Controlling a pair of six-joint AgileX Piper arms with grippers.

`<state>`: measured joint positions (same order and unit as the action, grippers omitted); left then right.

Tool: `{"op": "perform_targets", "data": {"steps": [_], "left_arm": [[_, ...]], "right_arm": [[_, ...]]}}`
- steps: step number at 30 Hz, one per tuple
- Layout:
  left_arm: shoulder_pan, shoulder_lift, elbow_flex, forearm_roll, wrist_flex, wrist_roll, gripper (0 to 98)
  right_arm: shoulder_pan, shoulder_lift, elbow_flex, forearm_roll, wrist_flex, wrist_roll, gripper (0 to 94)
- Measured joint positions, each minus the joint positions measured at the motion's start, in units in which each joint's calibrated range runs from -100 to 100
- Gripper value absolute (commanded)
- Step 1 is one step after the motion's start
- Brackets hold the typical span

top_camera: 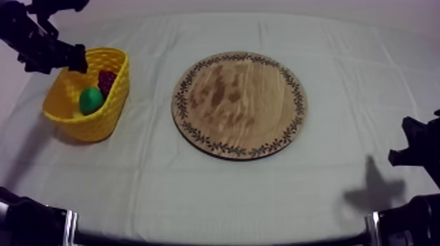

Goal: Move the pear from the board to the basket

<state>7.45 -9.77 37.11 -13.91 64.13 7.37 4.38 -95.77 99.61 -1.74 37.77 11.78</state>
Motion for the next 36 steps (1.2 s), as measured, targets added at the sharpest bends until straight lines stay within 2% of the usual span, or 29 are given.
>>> {"op": "perform_targets", "data": {"steps": [7,14,20,25,36], "left_arm": [[-0.31,-8.42,4.54,-0.37,-5.38,0.85,33.7],[-0.64,-18.60,10.34,-0.95,-10.25,1.76,14.7],[-2.43,-27.91,15.81,-0.90,-16.48,2.04,3.5],[-3.11,-37.86,23.30,-0.63,-22.98,0.79,0.6],[-3.73,-63.00,44.81,4.36,-35.11,-2.87,0.0]], "right_arm": [[0.00,0.00,0.00,0.00,0.00,0.00,0.5],[0.00,0.00,0.00,0.00,0.00,0.00,0.5],[-0.03,0.00,0.00,0.00,0.00,0.00,0.5],[-0.04,0.00,0.00,0.00,0.00,0.00,0.5],[-0.04,0.00,0.00,0.00,-0.09,0.00,0.5]]}}
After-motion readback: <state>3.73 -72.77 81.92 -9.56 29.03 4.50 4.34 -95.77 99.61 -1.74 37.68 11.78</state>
